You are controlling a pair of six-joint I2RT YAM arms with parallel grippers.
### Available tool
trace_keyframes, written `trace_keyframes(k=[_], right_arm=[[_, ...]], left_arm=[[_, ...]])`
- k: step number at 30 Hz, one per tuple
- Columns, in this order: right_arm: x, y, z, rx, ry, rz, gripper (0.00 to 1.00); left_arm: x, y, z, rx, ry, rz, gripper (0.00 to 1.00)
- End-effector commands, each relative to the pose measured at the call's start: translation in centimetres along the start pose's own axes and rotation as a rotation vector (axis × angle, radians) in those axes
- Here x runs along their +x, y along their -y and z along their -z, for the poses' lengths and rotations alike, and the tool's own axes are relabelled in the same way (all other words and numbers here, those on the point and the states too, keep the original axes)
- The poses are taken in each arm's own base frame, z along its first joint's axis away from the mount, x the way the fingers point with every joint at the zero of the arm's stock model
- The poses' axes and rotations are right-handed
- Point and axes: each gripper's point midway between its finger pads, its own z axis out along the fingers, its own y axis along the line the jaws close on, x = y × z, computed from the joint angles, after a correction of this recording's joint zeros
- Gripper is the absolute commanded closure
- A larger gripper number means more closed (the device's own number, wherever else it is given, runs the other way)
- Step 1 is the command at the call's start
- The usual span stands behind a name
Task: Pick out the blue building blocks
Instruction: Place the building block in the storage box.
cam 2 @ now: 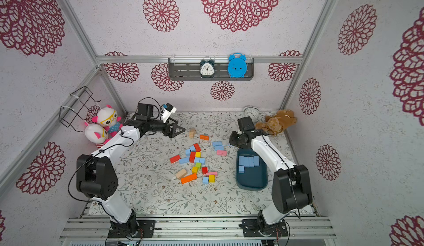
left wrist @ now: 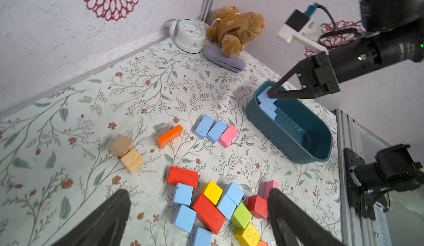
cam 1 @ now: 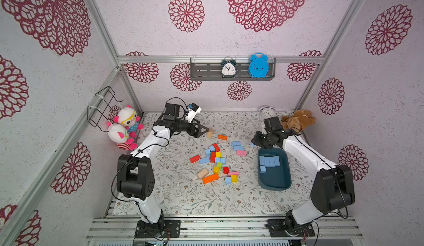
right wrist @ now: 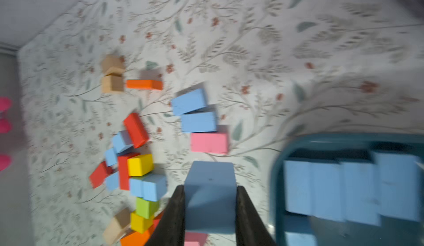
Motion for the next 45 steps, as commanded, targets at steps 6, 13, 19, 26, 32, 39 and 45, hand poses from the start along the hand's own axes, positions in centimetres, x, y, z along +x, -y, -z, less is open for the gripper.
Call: trace_keyframes(k=[6,13,19,26,32,39,45], right_arm=[[6.4,10.1,1.2,0.381,-0.184,0.082,0.75],[9.5,10.6,-0.1,0.334,-0.215,0.037,0.73],[9.3,10.5,-1.7,0.308,-0.197,0.044,0.71],[8.9,10.1,-2.6,0.274,-0.192,0.056,0.7],[9.2,10.5,-2.7,0.269,-0.216,0.054,0.64],[9.1,10.9,-2.1,0.255,-0.208,0.014,0.5],[8.4,10.9,-1.3,0.131,-0.149,-0.105,0.43]], left_arm=[[2.5,-0.1,-0.4,-0.044,-0.018,0.177,0.03],[4.3,-0.7,-0.4,-0.084,-0.023,0.176,0.02],[5.0,-0.5,-0.1,-0.099,-0.027,0.149,0.02],[4.9,-0.1,0.5,-0.108,-0.022,0.12,0.02],[4.9,0.1,0.5,-0.098,-0.022,0.119,0.02],[5.0,0.1,0.5,-0.102,-0.029,0.121,0.01],[5.3,0.2,0.4,-0.098,-0.033,0.126,0.01]])
